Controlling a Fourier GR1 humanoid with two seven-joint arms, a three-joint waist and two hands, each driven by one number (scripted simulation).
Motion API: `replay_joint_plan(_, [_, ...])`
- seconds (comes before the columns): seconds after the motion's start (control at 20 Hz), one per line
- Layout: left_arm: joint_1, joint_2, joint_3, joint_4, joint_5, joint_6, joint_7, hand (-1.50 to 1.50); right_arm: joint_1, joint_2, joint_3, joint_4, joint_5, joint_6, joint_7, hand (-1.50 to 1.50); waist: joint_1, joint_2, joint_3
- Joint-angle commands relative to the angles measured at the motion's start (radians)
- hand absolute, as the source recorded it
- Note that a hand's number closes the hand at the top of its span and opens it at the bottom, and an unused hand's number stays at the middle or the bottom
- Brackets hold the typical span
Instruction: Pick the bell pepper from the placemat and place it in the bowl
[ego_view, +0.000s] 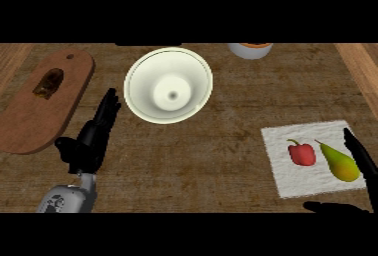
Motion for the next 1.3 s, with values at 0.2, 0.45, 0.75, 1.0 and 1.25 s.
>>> replay_joint_plan(0.2, [-0.026,-0.037,0.015,0.023,-0.044,-0.017,0.007,0.0,0.0,0.071,-0.008,-0.081,-0.036,0.056,0.018,-1.5,-0.001,0.0,-0.001])
replay_joint_plan(0.45, [0.018,-0.036,0.027,-0.072,-0.054,-0.04,0.076,0.0,0.007,0.094,-0.066,0.055,-0.059,0.094,-0.089,-1.5,0.001,0.0,0.0])
replay_joint_plan(0.75, [0.023,-0.041,0.06,-0.09,-0.059,-0.07,0.069,0.0,-0.054,0.139,-0.067,0.192,-0.033,0.083,-0.144,-1.5,0.002,0.0,0.0])
replay_joint_plan(1.0, [0.012,-0.017,0.103,-0.06,-0.041,-0.122,0.053,0.0,-0.186,0.127,-0.104,0.386,-0.029,0.081,-0.214,-1.5,0.006,0.001,0.0])
replay_joint_plan(1.25, [-0.042,-0.114,0.056,0.027,-0.114,-0.045,0.025,0.0,-0.211,0.141,-0.1,0.461,0.066,-0.011,-0.221,-1.5,0.003,0.001,0.0])
